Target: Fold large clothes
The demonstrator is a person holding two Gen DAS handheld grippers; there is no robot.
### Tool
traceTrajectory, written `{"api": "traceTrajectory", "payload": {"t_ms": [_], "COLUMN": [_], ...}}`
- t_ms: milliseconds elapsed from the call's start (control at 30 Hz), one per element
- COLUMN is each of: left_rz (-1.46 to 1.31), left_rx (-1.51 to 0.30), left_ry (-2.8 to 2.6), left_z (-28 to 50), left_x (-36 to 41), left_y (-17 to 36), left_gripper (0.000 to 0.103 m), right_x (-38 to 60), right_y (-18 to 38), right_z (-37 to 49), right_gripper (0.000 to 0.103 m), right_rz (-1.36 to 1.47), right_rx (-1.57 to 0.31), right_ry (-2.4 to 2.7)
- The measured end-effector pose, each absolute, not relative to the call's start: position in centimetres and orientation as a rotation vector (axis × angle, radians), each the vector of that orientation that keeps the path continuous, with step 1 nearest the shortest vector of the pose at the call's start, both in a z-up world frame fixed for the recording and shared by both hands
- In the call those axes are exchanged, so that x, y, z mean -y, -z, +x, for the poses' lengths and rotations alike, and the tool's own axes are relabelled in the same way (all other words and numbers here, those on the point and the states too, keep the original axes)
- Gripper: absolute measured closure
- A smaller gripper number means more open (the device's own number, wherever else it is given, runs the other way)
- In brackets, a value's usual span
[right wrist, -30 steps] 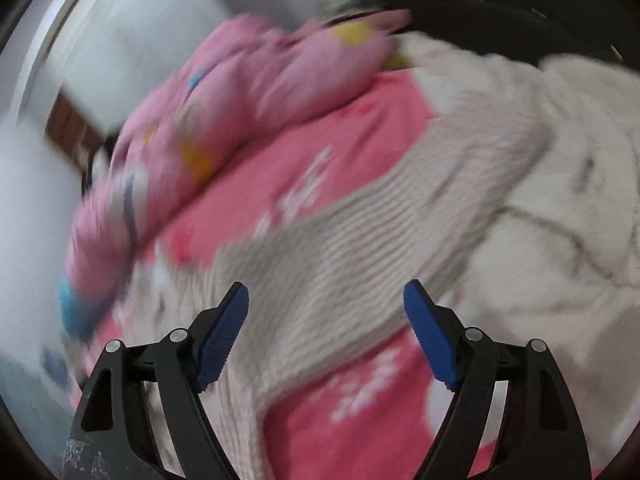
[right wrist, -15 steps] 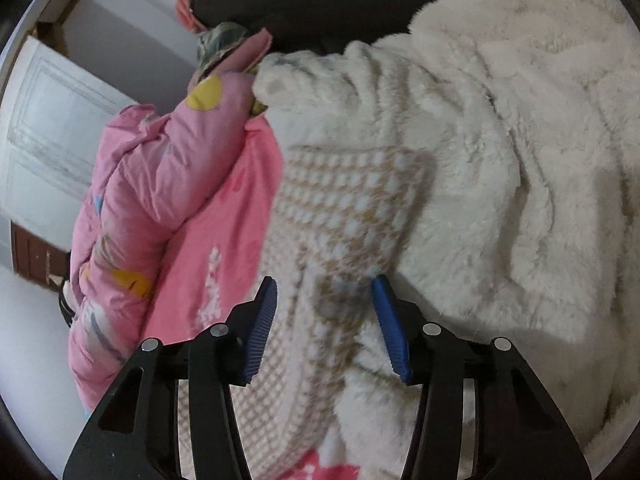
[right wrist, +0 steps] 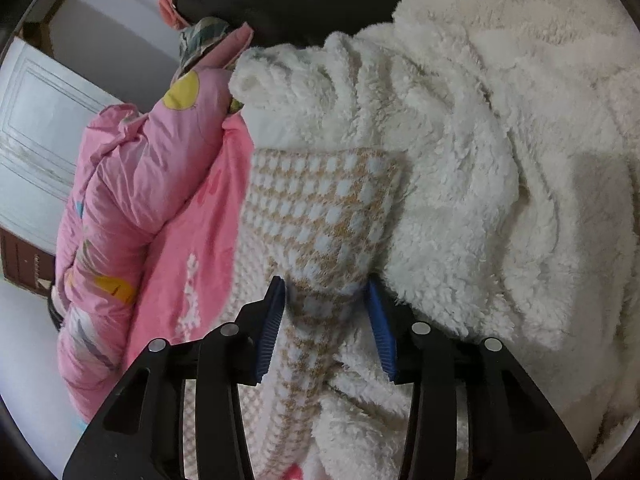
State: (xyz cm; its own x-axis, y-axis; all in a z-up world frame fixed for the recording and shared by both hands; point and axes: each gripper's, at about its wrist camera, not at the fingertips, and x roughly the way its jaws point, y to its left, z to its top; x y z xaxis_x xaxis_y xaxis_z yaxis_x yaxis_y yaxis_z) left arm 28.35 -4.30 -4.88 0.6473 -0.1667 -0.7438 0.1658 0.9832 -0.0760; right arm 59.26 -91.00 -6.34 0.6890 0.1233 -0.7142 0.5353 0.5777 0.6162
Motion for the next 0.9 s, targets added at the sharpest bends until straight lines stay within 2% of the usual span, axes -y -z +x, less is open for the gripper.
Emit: {"api": "traceTrajectory", "payload": {"t_ms": [100,133,200,300,667,900], "left_rz": [-0.002,-0.002,-0.003,-0.004,-0.027,-0.115], "left_rx": [-0.844,-0.843,-0.841,-0.841,-0.839,-0.874], "left_ry": [0.189,0.189,0.188,0.189,0.194,0.168], "left_z": [28.2,28.1,28.2,28.2,28.3,28.1], "left_x": [4.2,4.2,4.2,4.2,3.8,1.3], "left_y": [4.9,4.9,4.9,4.9,4.8,2.0], "left_gripper": [0.004,0.004,0.004,0.004,0.004,0.005], "right_x": [91.2,91.1,90.6,88.9,75.2,64.6], "right_y": [6.3,6.2,5.4,3.0,-13.7,-20.7], "right_z": [59.2,59.2,59.0,58.0,51.8,50.1], "right_gripper": [0.064,0.072,0.080,0.085,0.086,0.086], "right_rz": [0.949,0.933,0.880,0.797,0.417,0.306], "right_rx": [-0.808,-0.814,-0.811,-0.751,-0.527,-0.456], "right_ry": [0.273,0.287,0.302,0.277,0.092,-0.024]}}
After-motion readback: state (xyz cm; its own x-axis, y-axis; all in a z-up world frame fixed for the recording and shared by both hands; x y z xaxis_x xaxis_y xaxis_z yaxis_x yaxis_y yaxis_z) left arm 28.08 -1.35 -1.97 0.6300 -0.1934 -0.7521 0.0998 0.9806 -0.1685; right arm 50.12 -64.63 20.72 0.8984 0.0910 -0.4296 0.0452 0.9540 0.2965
